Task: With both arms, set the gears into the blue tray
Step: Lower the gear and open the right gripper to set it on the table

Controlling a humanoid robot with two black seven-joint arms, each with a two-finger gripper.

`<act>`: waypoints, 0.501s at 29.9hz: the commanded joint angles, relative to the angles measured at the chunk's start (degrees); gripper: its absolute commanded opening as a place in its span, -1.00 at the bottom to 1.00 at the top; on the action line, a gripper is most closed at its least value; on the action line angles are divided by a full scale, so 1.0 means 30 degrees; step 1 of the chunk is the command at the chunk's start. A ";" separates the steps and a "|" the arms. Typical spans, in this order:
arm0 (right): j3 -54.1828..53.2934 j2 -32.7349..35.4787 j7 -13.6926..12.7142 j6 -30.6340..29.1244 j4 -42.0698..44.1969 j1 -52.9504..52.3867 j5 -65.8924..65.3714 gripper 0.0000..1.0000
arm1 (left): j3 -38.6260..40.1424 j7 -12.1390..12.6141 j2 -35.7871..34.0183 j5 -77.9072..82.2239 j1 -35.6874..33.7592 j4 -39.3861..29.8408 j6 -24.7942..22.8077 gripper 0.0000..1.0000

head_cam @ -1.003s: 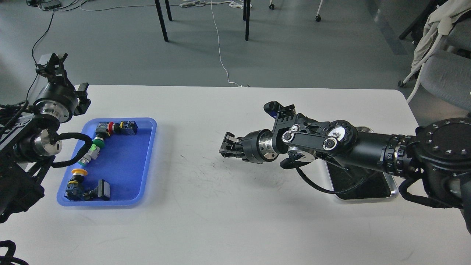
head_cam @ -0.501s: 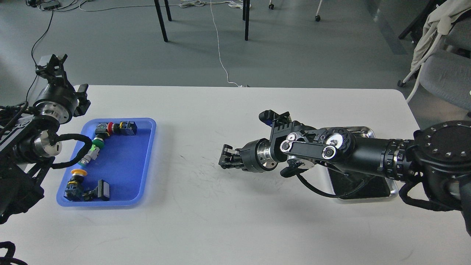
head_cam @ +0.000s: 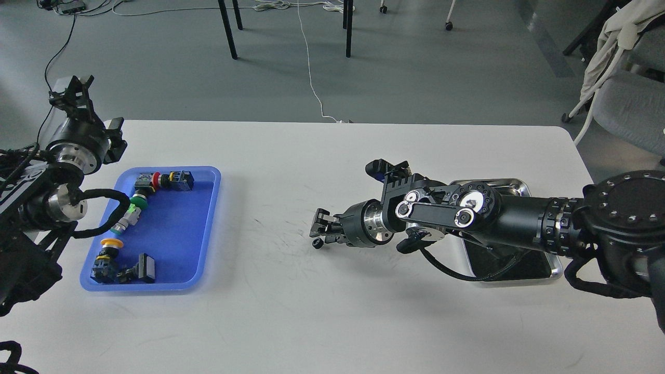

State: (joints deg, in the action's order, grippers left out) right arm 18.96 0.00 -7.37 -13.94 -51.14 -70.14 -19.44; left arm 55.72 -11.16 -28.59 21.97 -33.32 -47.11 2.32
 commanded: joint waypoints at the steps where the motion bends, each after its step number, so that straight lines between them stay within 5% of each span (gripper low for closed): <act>1: -0.0022 0.0000 0.0053 0.0016 0.0113 -0.0030 0.0035 0.36 | 0.0001 0.0000 -0.0050 0.0000 0.0032 0.0000 0.0018 0.96; 8: -0.1335 0.0000 0.0170 0.0016 0.1574 -0.0526 0.0064 0.68 | 0.0001 0.0000 -0.0225 0.0000 0.0354 0.0000 0.0047 0.96; 15: -0.7452 0.0000 0.0170 -0.0804 0.5324 -0.0733 0.0122 0.81 | -0.0087 0.0175 -0.0693 0.0234 0.0530 -0.0351 0.0047 0.96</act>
State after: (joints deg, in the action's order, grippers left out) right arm 4.16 0.00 -6.83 -15.76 -39.04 -72.28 -19.08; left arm 55.52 -10.95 -30.05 22.29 -31.80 -47.55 2.46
